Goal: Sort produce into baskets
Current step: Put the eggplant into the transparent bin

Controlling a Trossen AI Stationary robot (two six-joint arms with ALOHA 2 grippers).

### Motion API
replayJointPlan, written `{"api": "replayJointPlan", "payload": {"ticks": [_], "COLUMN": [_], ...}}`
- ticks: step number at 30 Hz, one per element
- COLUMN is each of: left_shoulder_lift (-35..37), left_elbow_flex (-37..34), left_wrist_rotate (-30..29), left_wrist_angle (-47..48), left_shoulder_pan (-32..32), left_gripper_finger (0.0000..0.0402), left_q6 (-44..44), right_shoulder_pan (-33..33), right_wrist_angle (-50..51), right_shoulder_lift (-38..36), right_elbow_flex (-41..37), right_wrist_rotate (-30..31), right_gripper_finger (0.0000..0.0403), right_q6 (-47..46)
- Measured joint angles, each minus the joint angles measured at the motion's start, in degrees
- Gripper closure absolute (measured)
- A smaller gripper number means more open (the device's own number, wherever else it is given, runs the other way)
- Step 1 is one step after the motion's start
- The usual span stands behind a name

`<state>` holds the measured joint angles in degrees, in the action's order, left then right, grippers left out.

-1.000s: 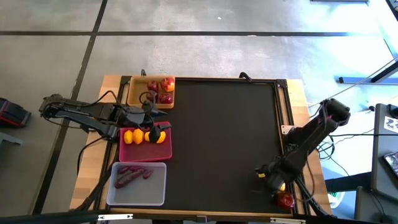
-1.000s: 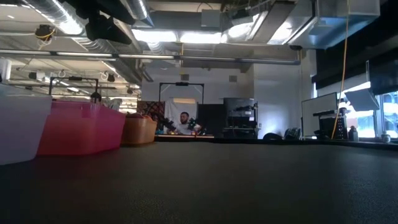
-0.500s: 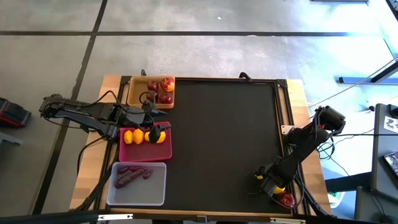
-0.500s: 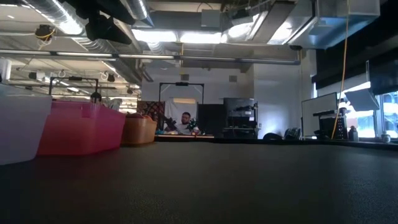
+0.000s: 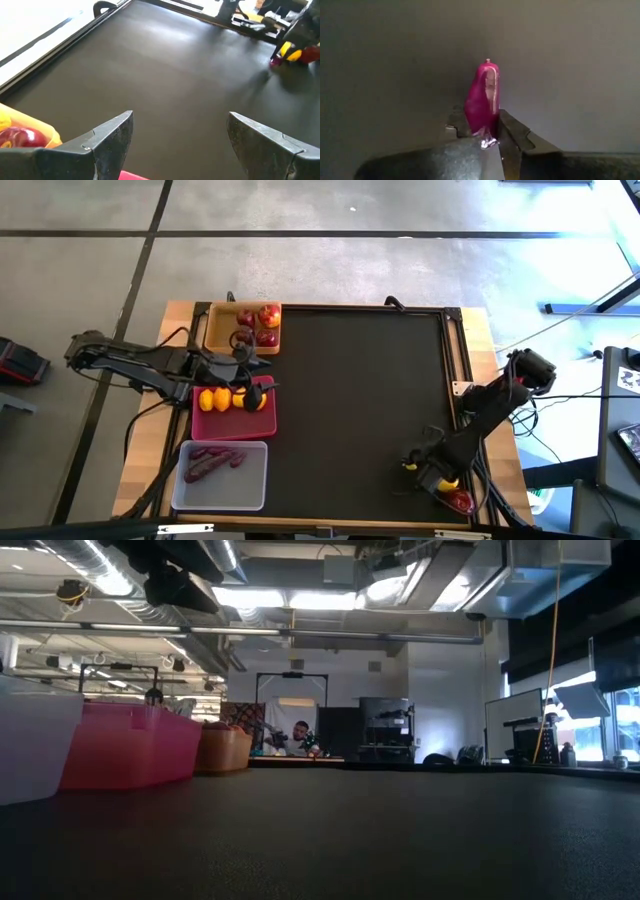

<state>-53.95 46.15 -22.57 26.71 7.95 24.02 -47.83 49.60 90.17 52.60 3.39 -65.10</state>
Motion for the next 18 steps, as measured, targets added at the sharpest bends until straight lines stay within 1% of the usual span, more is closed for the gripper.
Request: {"api": "replayJointPlan", "payload": {"ticks": [7, 11, 18], "left_shoulder_lift": [-3.4, -5.4, -9.4], "left_elbow_flex": [0.0, 0.0, 0.0], "left_wrist_rotate": [0.0, 0.0, 0.0], "left_wrist_angle": [-2.8, -5.3, -13.4], "left_shoulder_pan": [1.7, 3.3, 5.6], "left_gripper_finger": [0.0089, 0.0088, 0.0088], "left_q6": [-1.8, -3.8, -8.6], "right_shoulder_pan": [6.0, 9.2, 14.3], "right_wrist_angle": [-0.1, -0.1, -0.4], "right_shoulder_lift": [0.0, 0.0, 0.0], "right_elbow_flex": [5.5, 8.6, 13.3], "right_wrist_rotate": [9.8, 13.0, 22.1], "right_gripper_finger": [0.0398, 0.0395, 0.0394], "right_q6": [11.6, 17.8, 27.0]}}
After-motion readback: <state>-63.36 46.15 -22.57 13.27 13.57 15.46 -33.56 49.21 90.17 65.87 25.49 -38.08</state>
